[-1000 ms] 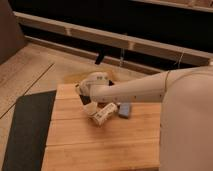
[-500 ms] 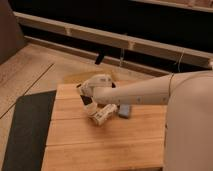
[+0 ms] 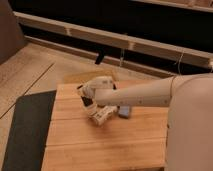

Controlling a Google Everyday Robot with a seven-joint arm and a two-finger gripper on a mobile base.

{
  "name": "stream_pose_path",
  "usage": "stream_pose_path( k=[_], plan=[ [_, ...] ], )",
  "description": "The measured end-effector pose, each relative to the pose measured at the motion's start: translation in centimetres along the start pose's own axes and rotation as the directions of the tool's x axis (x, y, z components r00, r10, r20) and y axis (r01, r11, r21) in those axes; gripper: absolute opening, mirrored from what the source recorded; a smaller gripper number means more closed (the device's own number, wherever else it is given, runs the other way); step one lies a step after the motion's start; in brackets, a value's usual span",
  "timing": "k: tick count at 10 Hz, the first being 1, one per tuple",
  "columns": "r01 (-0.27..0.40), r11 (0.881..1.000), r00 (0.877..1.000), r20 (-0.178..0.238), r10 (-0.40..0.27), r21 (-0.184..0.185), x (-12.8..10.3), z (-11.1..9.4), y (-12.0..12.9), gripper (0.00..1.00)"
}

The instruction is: Place the eraser in the ceramic cup

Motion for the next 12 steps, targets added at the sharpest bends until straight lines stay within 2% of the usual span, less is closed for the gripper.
stream_pose_path(
  k=[4,12],
  plan=[
    [0.014,1.0,1.0,0.006,-0.014,-0.005,0.4,0.2,0.0,0.0],
    [0.046,0.998,0.999,0.022,-0.045,-0.042,1.8,0.6,0.7,0.0]
  ],
)
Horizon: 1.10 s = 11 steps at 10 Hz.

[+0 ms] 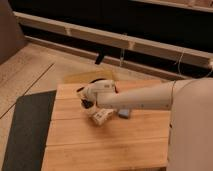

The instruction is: Place the eraser in the ceramic cup

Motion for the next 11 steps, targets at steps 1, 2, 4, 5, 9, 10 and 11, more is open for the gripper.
stream_pose_path(
  k=[1,2,4,5,9,10,11],
  plan=[
    [-0.004,1.0,1.0,0.0,0.004,-0.003,0.3,0.0,0.1,0.0],
    [-0.015,1.0,1.0,0.002,0.015,-0.006,0.8,-0.2,0.1,0.0],
    [-0.027,1.0,1.0,0.003,0.027,-0.005,1.2,-0.5,0.1,0.07],
    [-0.039,0.999,0.999,0.003,0.039,-0.004,1.6,-0.7,0.1,0.18],
    [-0.067,0.998,0.998,0.002,0.067,-0.001,2.3,-1.0,0.2,0.57],
    [-0.069,0.998,0.998,-0.001,0.069,0.001,2.5,-1.0,0.2,0.66],
    [-0.071,0.997,0.997,-0.004,0.071,0.005,2.6,-1.0,0.2,0.71]
  ],
)
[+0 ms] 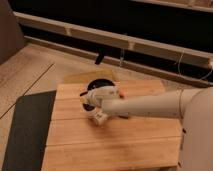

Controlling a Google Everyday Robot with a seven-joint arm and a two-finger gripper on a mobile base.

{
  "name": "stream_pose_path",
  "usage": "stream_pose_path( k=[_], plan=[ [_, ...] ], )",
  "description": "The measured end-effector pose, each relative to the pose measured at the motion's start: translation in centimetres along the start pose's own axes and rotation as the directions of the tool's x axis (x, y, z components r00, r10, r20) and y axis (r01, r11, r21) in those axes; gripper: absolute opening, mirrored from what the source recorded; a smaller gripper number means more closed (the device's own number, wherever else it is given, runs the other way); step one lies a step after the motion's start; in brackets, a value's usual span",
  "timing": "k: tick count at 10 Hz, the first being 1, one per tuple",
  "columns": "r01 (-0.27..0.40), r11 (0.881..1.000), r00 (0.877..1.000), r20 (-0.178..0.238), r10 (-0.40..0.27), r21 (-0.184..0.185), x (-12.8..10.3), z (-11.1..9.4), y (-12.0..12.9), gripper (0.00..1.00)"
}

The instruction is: Place the eraser in the ceramic cup

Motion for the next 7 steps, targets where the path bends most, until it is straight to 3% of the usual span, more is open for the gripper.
stream_pose_path(
  k=[1,7],
  plan=[
    [-0.004,1.0,1.0,-0.006,0.004,0.005,0.15,0.03,-0.05,0.79],
    [-0.012,1.0,1.0,-0.023,0.012,0.011,0.38,0.21,0.29,0.8]
  ],
)
